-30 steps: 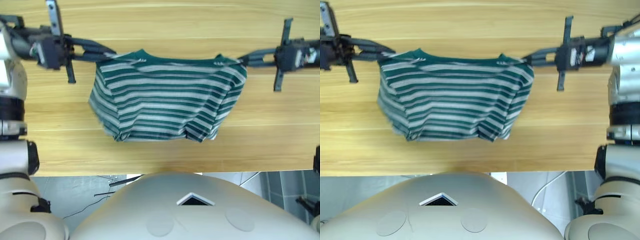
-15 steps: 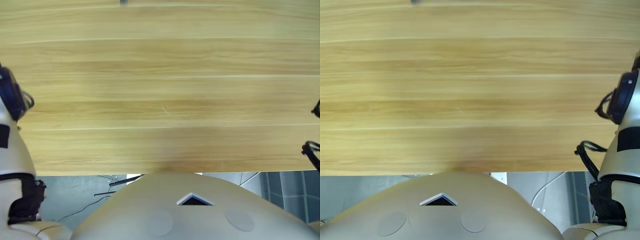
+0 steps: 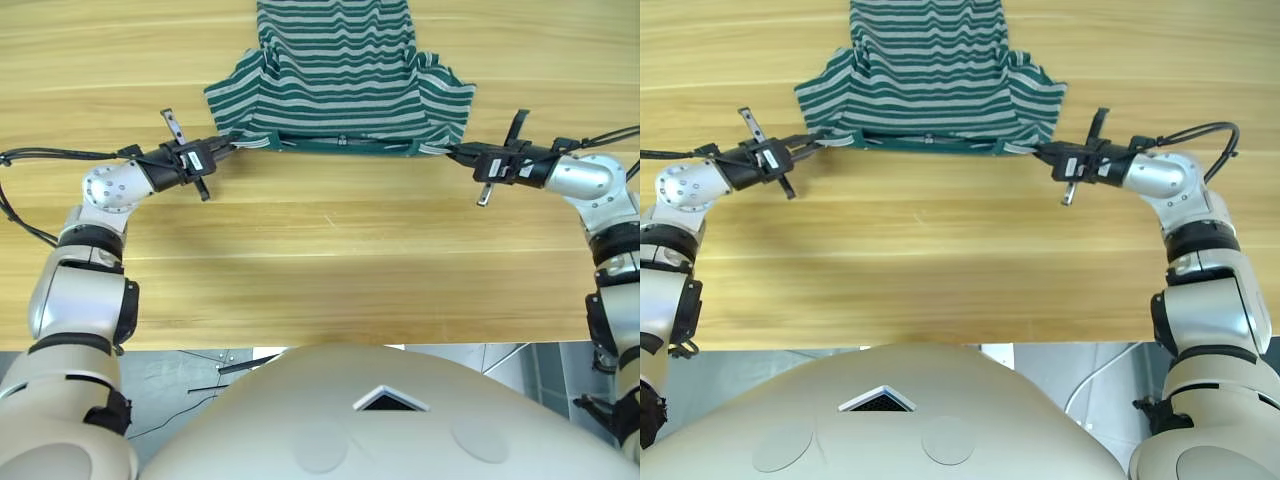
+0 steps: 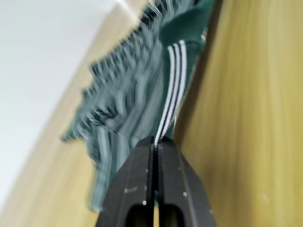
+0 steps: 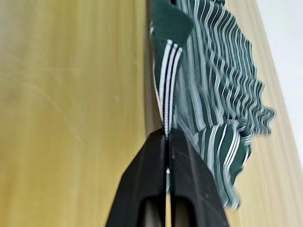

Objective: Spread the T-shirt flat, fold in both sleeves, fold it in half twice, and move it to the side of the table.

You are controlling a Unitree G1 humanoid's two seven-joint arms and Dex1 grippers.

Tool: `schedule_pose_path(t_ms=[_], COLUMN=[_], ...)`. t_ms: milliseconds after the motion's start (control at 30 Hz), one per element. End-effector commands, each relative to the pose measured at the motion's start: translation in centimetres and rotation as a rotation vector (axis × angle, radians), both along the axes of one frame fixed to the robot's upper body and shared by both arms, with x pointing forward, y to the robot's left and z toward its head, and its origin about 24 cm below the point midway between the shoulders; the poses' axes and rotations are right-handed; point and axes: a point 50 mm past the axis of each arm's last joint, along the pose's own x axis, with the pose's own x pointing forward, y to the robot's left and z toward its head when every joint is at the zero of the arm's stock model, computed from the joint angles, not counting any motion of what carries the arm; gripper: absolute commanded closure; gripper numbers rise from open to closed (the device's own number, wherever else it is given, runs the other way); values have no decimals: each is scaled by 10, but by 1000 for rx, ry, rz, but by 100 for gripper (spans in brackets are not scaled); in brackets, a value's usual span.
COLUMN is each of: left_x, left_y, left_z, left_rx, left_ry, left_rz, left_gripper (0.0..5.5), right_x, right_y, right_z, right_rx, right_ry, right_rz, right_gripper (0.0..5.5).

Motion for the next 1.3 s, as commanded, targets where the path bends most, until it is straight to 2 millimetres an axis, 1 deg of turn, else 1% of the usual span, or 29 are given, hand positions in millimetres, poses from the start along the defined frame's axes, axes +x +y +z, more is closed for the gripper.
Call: schedule_pose_path(t_ms=[33,133,233,333,367,400,533,667,767,833,933,967,1000,1033,1067,1100,1133,1200,1233,1300], left_x=[-8,-24,-44,-65,-71,-76,-92,-102,-100,-97,-91,-90,-89,-88,-87,-87,-86,-81,-80,-81], left_y=[5,8,19,29,30,30,24,17,13,10,-1,-4,-7,-8,-8,-8,-7,0,5,11], left_z=[11,6,2,-6,-7,-7,-10,-17,-16,-13,4,11,18,23,28,31,33,42,48,61], left_rx=[51,119,190,261,277,287,295,285,274,265,159,113,66,29,1,-16,-24,-14,-8,-16], left_ry=[-19,24,86,176,196,209,251,290,287,273,215,201,187,181,176,172,169,136,125,111], left_rz=[-99,-177,-228,-254,-269,-283,-320,-332,-329,-322,-349,-359,-367,-374,-380,-384,-385,-368,-367,-382], left_gripper=[548,548,548,548,522,515,438,386,338,305,257,252,227,215,190,186,165,147,127,98], right_x=[-14,-26,-39,-50,-56,-60,-83,-100,-111,-114,-114,-114,-113,-111,-111,-110,-110,-111,-111,-111], right_y=[-3,-3,-7,-7,-7,-6,-5,0,9,11,10,10,9,9,8,8,8,7,5,3], right_z=[3,-5,-17,-26,-28,-29,-39,-41,-31,-25,-17,-15,-15,-15,-15,-14,-10,14,28,44], right_rx=[-10,-42,-102,-133,-144,-150,-175,-137,-88,-81,-69,-67,-63,-63,-67,-67,-64,-13,12,36], right_ry=[38,103,177,255,272,287,368,402,399,384,374,372,371,373,370,361,337,253,205,160], right_rz=[66,100,130,160,182,199,254,274,323,334,326,321,309,301,295,294,301,337,352,372], right_gripper=[550,550,550,550,550,550,550,550,550,550,550,550,521,506,482,476,454,436,435,435])
